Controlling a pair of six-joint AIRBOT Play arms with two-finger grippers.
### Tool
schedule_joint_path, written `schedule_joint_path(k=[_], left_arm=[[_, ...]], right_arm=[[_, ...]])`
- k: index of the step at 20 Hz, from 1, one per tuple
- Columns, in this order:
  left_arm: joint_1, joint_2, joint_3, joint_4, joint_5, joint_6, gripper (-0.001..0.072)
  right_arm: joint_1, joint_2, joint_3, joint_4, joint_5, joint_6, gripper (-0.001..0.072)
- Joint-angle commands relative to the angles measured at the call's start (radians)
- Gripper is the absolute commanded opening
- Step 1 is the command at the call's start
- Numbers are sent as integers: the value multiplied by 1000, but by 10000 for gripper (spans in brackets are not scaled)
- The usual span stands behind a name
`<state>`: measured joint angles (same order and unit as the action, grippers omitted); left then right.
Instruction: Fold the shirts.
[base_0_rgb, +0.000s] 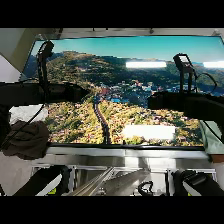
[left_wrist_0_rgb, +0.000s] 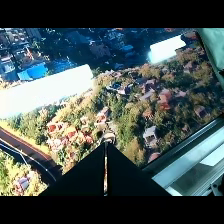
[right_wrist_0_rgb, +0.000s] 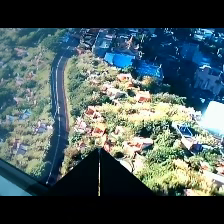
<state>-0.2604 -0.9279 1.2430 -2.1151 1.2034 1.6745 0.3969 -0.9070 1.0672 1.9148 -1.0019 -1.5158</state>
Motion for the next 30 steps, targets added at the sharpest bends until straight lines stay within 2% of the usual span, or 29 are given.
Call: schedule_joint_path(k=[1, 4, 5, 6, 7, 8, 9, 10, 11, 12, 13, 14, 15, 17, 18, 19, 21, 23, 24, 25, 26, 29, 30], left_arm=[[-1, 1, 0, 0, 0, 0, 16], [-2, 0, 0, 12, -5, 0, 16], [35, -1, 0, 225, -16, -1, 15], [114, -6, 0, 605, -37, -88, 16], [173, -24, 0, 788, -37, -93, 22], [242, -54, 0, 916, -43, -93, 273], [330, -103, 0, 976, -63, -93, 685], [433, -163, 0, 951, -79, -95, 700], [520, -228, 0, 904, -82, -95, 700], [611, -315, 0, 838, -89, -94, 701], [714, -454, 0, 752, -144, -75, 701], [729, -504, 0, 754, -185, -58, 701], [733, -549, 0, 754, -215, 2, 701], [732, -618, 0, 753, -216, 64, 701], [732, -669, 0, 750, -164, 127, 701], [733, -678, 0, 739, -163, 152, 701], [733, -679, 0, 679, -176, 258, 698], [733, -690, 0, 673, -205, 267, 675], [733, -704, 0, 675, -204, 267, 458], [735, -721, 0, 682, -200, 267, 109], [735, -733, 0, 683, -198, 274, 15], [725, -741, 30, 678, -174, 271, 14], [713, -740, 72, 678, -133, 271, 14]], right_arm=[[1, 1, 0, 0, 0, 0, 25], [1, 1, 0, 1, 0, 1, 25], [2, 0, 0, 2, 1, 1, 25], [2, -2, 0, 1, 18, 1, 25], [2, -6, 0, 2, 26, 1, 25], [2, -14, 0, 11, 33, 1, 26], [2, -24, 0, 23, 34, 1, 26], [2, -38, 0, 32, 35, 1, 37], [2, -57, 0, 35, 35, 21, 167], [2, -82, 0, 35, 35, 43, 479], [2, -132, 0, 35, 35, 48, 552], [2, -150, 0, 36, 35, 51, 552], [2, -170, 0, 43, 35, 55, 552], [1, -194, 0, 42, 35, 114, 552], [-2, -196, 1, 41, 53, 133, 552], [-3, -196, 1, 39, 55, 133, 551], [-2, -196, 1, 43, 53, 135, 551], [-2, -196, 1, 42, 53, 143, 551], [-2, -196, 1, 42, 53, 143, 551], [-2, -196, 1, 42, 53, 143, 551], [-2, -195, 1, 42, 53, 143, 551], [-2, -195, 3, 42, 53, 143, 545], [-2, -194, 4, 42, 53, 143, 470]])
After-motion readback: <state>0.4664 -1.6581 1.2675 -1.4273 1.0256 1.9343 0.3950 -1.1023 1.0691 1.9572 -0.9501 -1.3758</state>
